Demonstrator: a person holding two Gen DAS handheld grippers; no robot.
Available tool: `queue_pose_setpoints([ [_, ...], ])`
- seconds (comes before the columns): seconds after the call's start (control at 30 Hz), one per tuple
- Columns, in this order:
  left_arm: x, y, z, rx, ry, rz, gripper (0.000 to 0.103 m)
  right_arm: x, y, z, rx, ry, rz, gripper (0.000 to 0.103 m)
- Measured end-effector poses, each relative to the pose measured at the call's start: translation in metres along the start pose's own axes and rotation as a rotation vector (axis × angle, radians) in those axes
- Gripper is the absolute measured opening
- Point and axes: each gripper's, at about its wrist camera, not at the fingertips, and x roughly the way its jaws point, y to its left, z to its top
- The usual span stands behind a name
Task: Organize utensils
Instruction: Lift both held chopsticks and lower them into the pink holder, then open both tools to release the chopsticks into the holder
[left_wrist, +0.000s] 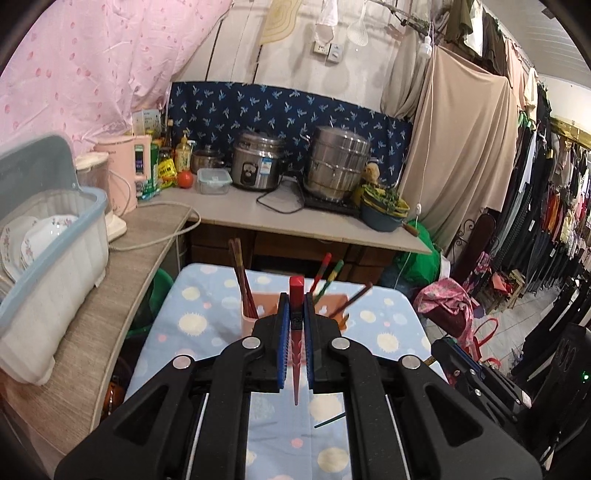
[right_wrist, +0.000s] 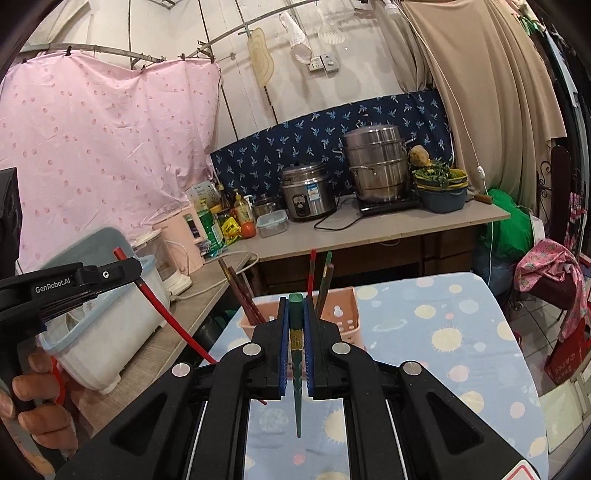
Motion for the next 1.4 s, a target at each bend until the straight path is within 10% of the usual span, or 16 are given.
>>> queue_pose_setpoints([
  [0.53,0.025,0.009,0.075,0.004,-0.193,0.081,0.007,0.049,-0.011,0.084,0.100,-0.176,0.040,0.007],
  [1.4,0.142,0.033,0.038,-0.026,-0.055,0.091,0.007,0.157,-0.029,0.021,0.136,0.064,0.009,0.007],
])
